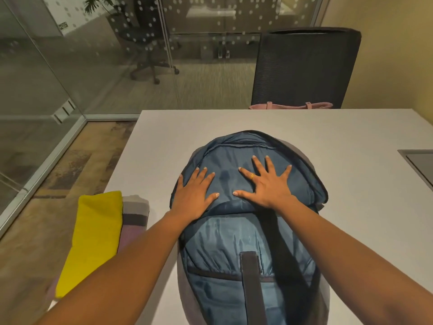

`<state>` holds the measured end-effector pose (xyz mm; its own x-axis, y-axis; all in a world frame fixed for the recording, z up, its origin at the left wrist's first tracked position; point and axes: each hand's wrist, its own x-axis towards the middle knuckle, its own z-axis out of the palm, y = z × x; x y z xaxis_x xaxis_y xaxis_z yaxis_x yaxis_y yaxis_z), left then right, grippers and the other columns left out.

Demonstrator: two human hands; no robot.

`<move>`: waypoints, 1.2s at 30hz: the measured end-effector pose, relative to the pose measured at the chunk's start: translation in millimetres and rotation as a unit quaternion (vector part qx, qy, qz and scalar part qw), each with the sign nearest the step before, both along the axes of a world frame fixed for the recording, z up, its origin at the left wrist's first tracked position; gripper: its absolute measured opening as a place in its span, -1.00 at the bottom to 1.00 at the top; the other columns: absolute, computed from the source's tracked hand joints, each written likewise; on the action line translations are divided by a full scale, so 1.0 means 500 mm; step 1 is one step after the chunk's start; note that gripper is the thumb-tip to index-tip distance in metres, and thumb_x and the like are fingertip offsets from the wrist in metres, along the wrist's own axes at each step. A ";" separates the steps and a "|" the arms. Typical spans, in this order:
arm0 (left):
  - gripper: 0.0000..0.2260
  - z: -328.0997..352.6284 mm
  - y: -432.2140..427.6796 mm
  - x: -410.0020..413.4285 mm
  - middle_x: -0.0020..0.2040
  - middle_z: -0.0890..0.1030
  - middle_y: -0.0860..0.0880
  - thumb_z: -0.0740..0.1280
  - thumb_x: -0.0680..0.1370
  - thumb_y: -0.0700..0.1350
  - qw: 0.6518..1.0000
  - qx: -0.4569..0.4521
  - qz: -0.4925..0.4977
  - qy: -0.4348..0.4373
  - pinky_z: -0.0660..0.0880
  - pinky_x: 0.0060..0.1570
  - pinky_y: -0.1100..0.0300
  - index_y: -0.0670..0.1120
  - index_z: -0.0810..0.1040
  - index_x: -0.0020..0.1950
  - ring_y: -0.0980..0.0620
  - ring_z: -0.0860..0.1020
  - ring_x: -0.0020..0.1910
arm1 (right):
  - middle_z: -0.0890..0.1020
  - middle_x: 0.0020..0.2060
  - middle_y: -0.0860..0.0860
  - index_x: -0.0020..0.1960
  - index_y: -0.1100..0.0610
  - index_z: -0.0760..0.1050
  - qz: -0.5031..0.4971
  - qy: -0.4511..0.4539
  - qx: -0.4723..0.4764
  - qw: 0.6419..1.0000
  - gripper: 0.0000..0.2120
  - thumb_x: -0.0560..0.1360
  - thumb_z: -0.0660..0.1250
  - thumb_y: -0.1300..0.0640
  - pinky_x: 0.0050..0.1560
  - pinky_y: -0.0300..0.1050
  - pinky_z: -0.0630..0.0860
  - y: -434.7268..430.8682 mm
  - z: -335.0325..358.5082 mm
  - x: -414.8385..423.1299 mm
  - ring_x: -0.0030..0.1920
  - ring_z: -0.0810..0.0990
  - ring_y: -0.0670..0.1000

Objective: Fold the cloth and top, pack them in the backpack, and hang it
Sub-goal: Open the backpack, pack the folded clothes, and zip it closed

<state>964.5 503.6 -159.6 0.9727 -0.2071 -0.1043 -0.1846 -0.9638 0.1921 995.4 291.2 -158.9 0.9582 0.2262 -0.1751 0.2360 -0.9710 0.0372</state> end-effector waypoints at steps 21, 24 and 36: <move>-0.41 -0.028 0.328 -0.242 0.53 0.09 -0.17 0.19 0.59 -0.05 0.878 -0.069 0.471 -0.058 -0.03 0.41 -0.24 -0.20 0.00 0.51 -0.11 0.05 0.52 | -0.15 0.53 -0.04 0.49 -0.24 -0.16 -0.055 0.042 -0.035 0.997 -0.31 0.45 -0.07 -0.43 0.27 0.56 -0.09 0.042 0.019 -0.040 0.51 -0.18 0.15; -0.22 -0.030 0.363 -0.248 0.50 0.14 -0.21 0.30 0.52 0.10 0.846 -0.170 0.506 0.001 0.07 0.41 -0.21 -0.21 -0.06 0.51 -0.20 0.13 0.48 | -0.14 0.53 -0.04 0.49 -0.24 -0.17 -0.062 0.050 -0.038 0.996 -0.31 0.45 -0.07 -0.43 0.27 0.56 -0.08 0.045 0.019 -0.039 0.51 -0.18 0.15; -0.25 -0.059 0.393 -0.204 0.50 0.20 -0.16 0.24 0.50 0.23 0.899 -0.174 0.347 0.202 0.25 0.38 -0.09 -0.05 -0.01 0.54 -0.21 0.25 0.43 | -0.16 0.53 -0.05 0.48 -0.25 -0.18 -0.066 0.070 -0.034 0.995 -0.32 0.44 -0.08 -0.43 0.27 0.56 -0.09 0.043 0.013 -0.034 0.51 -0.18 0.14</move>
